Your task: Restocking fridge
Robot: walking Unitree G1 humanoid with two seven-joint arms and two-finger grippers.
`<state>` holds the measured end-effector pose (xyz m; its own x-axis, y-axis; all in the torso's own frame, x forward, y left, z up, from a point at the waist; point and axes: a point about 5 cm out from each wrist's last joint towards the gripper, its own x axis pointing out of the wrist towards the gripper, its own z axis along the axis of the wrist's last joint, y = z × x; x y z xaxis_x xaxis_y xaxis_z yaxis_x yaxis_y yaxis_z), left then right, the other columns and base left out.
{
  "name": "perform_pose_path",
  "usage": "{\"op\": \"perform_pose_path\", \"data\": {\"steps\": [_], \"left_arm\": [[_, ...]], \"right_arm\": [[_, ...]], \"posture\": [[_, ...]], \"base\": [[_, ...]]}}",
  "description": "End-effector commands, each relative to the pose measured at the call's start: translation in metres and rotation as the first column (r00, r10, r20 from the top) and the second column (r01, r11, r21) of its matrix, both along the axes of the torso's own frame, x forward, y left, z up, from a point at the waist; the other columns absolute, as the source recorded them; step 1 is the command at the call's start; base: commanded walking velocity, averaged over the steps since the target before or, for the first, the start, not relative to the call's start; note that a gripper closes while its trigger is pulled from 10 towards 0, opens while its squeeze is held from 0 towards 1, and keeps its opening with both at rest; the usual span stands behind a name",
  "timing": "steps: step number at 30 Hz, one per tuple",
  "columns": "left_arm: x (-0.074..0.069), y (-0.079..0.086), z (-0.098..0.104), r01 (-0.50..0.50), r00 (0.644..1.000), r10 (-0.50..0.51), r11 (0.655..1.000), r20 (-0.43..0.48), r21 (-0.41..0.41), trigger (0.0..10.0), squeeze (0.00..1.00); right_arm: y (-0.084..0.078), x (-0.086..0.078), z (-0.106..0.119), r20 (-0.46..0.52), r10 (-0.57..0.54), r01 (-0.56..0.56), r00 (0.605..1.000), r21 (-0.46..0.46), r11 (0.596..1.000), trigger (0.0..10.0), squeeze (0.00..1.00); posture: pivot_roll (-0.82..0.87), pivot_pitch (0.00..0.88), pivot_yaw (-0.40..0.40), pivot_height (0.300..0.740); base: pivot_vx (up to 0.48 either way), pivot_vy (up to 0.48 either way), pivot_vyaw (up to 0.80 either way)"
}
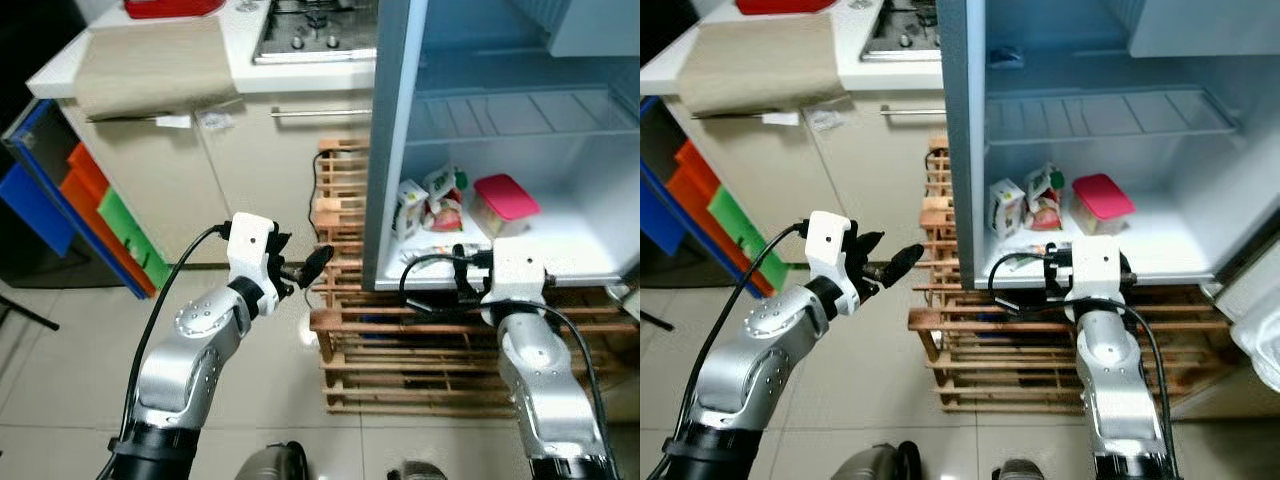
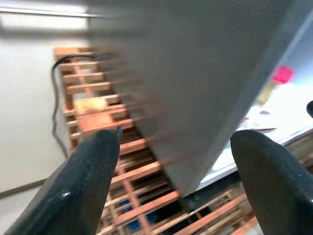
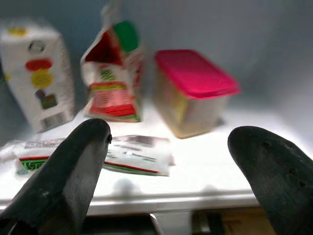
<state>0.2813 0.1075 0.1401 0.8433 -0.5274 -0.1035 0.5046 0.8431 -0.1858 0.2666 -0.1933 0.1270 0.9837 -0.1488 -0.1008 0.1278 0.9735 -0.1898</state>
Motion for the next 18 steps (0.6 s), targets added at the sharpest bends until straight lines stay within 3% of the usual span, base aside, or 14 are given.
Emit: {"op": "perform_pose_path", "data": {"steps": [1,7,12,14,18], "left_arm": [[-0.004,0.003,0.002,-0.005,1.000,0.005,1.000,-0.009,-0.005,10.0,0.00],[-0.009,0.005,0.000,-0.001,1.000,0.001,1.000,-0.028,0.010,10.0,0.00],[-0.015,0.012,0.005,0.013,1.000,-0.013,1.000,-0.020,0.019,10.0,0.00],[-0.020,0.015,0.004,0.033,0.999,-0.033,0.996,0.001,0.089,10.0,0.00],[-0.023,0.017,0.005,0.036,0.999,-0.035,0.998,-0.021,0.053,10.0,0.00]], "right_arm": [[0.010,-0.007,0.006,-0.015,0.027,-0.026,1.000,0.042,0.999,10.0,0.63],[0.020,-0.008,-0.002,-0.072,0.020,-0.012,0.997,0.112,0.994,10.0,0.63],[0.026,0.003,-0.005,-0.103,0.001,0.019,0.995,0.193,0.981,10.0,0.63],[0.029,0.005,-0.006,-0.120,0.003,0.022,0.993,0.207,0.978,10.0,0.63],[0.035,0.009,-0.008,-0.151,0.020,0.014,0.988,0.219,0.976,10.0,0.63]], "posture": [[-0.16,0.174,0.058,0.740],[-0.13,0.194,0.074,0.740],[-0.09,0.209,0.108,0.740],[-0.09,0.213,0.112,0.740],[-0.08,0.223,0.111,0.740]], "base": [[0.000,0.000,0.00],[0.000,0.000,0.00],[0.000,0.000,0.00],[0.000,0.000,0.00],[0.000,0.000,0.00]]}}
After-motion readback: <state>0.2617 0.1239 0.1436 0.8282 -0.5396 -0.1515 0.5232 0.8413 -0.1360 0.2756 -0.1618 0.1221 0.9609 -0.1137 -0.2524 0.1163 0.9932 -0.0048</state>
